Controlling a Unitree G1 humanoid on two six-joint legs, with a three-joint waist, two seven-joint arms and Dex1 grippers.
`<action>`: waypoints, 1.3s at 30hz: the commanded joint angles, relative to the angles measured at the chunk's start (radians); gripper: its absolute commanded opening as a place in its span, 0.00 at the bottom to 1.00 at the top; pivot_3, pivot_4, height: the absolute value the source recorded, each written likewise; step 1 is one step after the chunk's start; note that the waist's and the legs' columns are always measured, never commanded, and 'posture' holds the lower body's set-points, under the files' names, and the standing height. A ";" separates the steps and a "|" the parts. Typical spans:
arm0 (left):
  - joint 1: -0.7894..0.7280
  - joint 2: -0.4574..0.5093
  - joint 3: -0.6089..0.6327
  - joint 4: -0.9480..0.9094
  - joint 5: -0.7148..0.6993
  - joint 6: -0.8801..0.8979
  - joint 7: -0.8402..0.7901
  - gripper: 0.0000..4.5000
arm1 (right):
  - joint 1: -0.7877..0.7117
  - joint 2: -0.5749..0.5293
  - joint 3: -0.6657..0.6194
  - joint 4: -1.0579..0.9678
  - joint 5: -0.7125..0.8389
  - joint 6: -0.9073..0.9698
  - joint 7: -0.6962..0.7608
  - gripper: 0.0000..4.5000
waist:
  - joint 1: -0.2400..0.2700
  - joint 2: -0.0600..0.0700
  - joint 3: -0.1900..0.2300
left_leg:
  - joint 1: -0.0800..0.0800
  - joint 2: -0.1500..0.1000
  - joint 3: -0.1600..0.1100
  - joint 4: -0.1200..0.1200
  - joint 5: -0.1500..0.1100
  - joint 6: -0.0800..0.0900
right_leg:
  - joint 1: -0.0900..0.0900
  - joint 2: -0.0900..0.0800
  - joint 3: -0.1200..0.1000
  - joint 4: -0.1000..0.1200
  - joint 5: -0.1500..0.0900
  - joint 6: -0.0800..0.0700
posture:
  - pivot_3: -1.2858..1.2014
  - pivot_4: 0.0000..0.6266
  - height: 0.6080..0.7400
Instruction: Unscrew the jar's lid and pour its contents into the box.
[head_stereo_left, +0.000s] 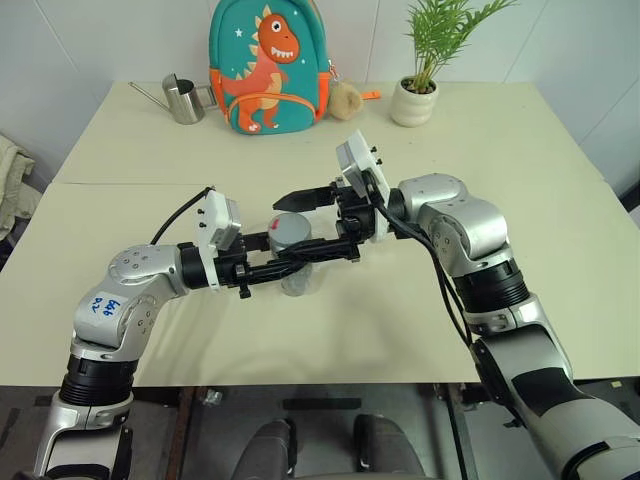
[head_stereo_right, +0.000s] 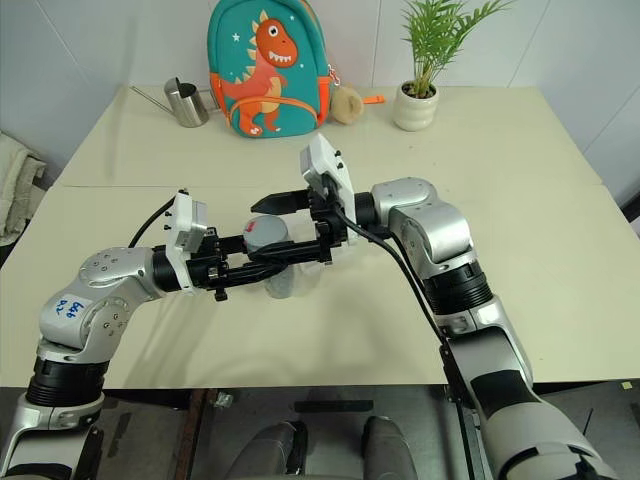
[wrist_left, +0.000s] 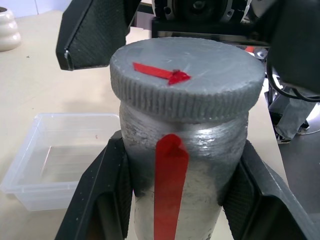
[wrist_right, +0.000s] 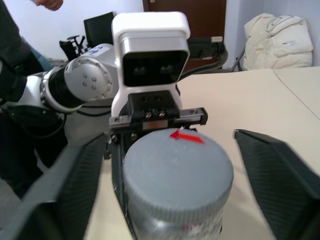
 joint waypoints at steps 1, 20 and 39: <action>-0.008 0.015 0.016 -0.041 -0.011 -0.003 -0.001 0.43 | -0.019 0.008 -0.024 -0.013 0.019 -0.001 0.000 0.64 | 0.000 0.000 0.000 | 0.000 0.000 0.000 0.000 0.000 0.000 | 0.000 0.000 0.000 0.000 0.000 0.000 | 0.52 0.24 1.00; 0.057 0.035 0.058 -0.070 -0.019 -0.017 0.021 0.43 | 0.045 -0.077 -0.278 0.108 0.077 0.002 -0.210 0.57 | 0.007 0.000 0.000 | 0.000 -0.001 0.000 -0.001 0.000 0.001 | 0.000 -0.001 0.000 -0.001 0.000 0.000 | 0.52 0.24 1.00; -0.026 0.044 0.087 0.010 0.011 0.056 0.132 0.43 | 0.351 -0.126 -0.409 0.610 -0.168 -0.731 -0.461 0.99 | -0.001 0.000 0.000 | 0.004 0.002 0.005 0.001 0.003 -0.001 | 0.004 0.001 0.001 -0.001 0.000 0.000 | 0.52 0.24 1.00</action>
